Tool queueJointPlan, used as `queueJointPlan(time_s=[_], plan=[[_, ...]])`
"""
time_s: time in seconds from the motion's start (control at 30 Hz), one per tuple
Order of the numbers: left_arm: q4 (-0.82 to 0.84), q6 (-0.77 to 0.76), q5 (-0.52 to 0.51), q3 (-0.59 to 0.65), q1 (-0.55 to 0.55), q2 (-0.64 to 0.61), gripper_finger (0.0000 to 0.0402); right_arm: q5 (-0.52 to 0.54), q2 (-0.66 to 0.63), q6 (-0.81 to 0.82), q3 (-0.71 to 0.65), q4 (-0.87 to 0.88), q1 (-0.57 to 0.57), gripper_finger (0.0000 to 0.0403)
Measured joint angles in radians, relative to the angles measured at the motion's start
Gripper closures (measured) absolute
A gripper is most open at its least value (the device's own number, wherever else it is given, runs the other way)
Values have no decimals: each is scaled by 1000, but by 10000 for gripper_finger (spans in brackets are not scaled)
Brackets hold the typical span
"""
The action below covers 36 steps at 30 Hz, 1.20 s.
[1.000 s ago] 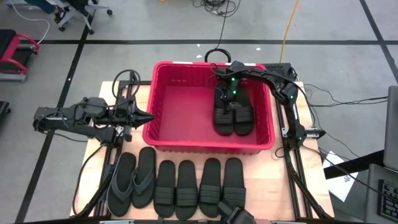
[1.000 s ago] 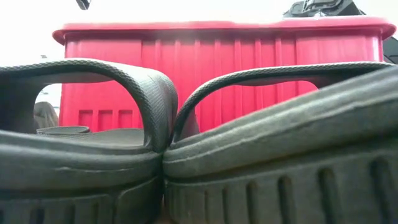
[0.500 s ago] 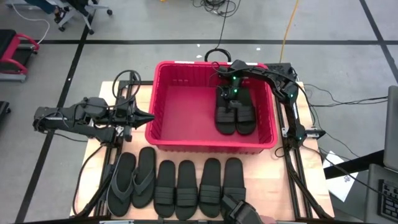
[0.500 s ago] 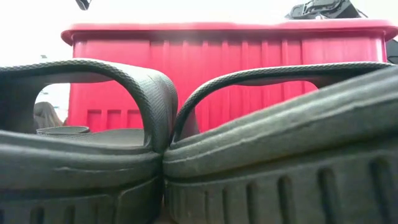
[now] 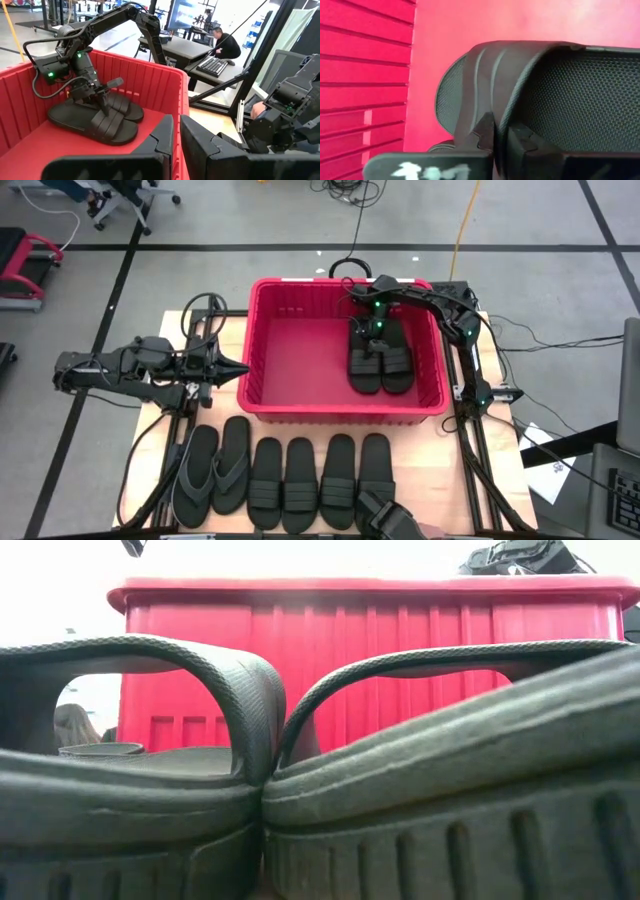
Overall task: Pick and place slides into bin
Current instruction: Put the black slide into the red bin
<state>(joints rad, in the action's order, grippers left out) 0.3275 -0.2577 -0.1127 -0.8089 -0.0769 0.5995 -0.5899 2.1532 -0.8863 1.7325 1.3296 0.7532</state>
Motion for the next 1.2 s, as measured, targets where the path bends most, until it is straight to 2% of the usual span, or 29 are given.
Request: queueJointPlan(time_s=[0.13,0.33,0.5,0.8,1.03,1.2], plan=[[0,-5,1,0,0,0,369,46,0,38,0,-28,0,376],[0,-14,17,0,0,0,369,70,-1,84,-2,-58,0,327],[-1,-15,30,0,0,0,369,133,-2,131,-2,-70,0,288],[-1,-15,33,0,0,0,369,162,-31,166,-2,-121,0,230],[-3,-16,36,0,0,0,369,276,-102,188,0,-211,-2,203],[-3,-15,44,0,0,0,369,296,-168,192,0,-230,-3,198]])
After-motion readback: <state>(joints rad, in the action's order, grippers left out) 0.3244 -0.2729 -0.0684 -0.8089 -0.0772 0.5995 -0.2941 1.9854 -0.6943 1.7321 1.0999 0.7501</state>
